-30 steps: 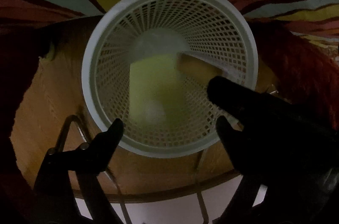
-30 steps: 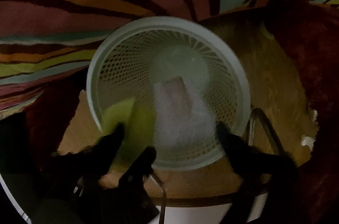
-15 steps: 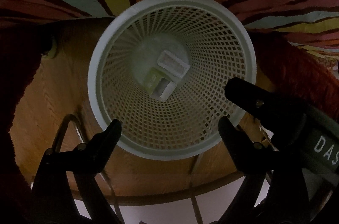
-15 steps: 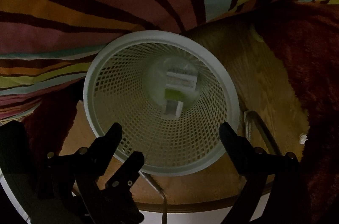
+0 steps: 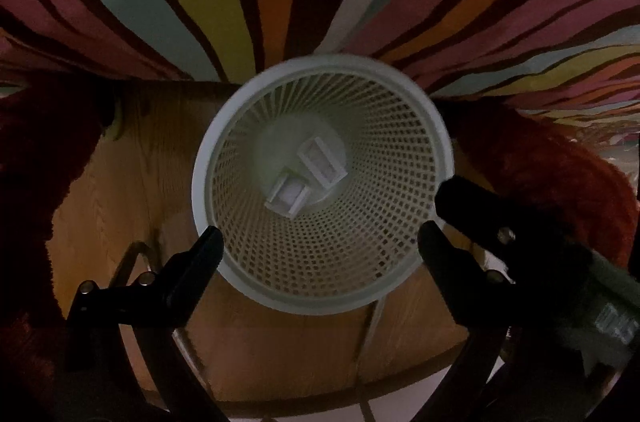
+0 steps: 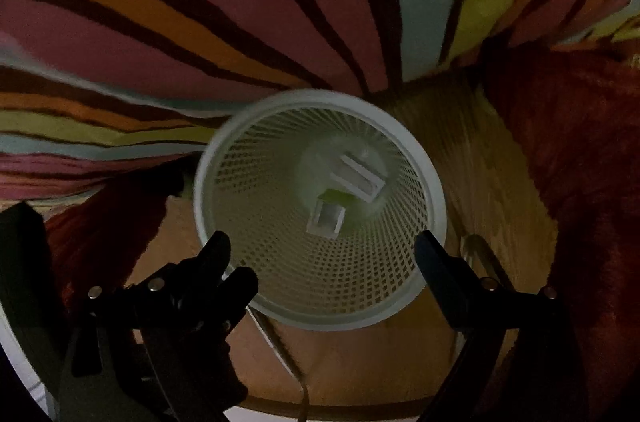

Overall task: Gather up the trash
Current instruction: 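Move both grippers back toward the remaining items on the bed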

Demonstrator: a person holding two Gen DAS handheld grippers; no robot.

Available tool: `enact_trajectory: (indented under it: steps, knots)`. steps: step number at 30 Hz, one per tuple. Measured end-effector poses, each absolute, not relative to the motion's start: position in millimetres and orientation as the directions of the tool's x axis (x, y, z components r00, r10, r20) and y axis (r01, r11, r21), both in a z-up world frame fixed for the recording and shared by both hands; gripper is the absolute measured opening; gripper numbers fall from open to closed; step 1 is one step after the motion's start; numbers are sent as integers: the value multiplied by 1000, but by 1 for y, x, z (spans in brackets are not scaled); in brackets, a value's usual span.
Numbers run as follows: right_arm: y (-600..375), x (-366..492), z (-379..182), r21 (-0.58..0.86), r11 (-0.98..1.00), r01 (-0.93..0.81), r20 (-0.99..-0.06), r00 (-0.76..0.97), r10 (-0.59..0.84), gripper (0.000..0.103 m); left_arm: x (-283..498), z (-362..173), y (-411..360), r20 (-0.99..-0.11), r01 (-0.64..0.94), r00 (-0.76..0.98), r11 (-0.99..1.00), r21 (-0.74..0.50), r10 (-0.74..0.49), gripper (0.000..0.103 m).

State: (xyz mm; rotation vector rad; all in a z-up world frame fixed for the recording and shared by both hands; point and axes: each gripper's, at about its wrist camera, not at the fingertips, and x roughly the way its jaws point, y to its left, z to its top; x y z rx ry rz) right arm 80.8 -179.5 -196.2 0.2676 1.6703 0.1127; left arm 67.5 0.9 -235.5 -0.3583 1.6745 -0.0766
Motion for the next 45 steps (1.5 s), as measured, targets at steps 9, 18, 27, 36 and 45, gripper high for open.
enact_trajectory:
  steps: [9,18,27,36,45]
  knots:
    - [-186,77,-135,294,953,75,-954,83,288,95,63,-185,9,-954,-165,64,939,-301,-294,95]
    - [-200,72,-75,262,965,18,-900,367,237,95,52,-121,22,-917,-111,270,937,-332,-293,95]
    - [-200,76,-27,182,979,-95,-763,615,201,95,59,-51,34,-822,-31,546,977,-212,-161,95]
    - [-199,105,7,139,980,-141,-703,683,198,95,80,-8,42,-736,-3,671,993,-117,-85,95]
    - [-213,145,24,140,986,-92,-684,711,164,95,130,-2,51,-730,-23,681,994,-106,-62,95]
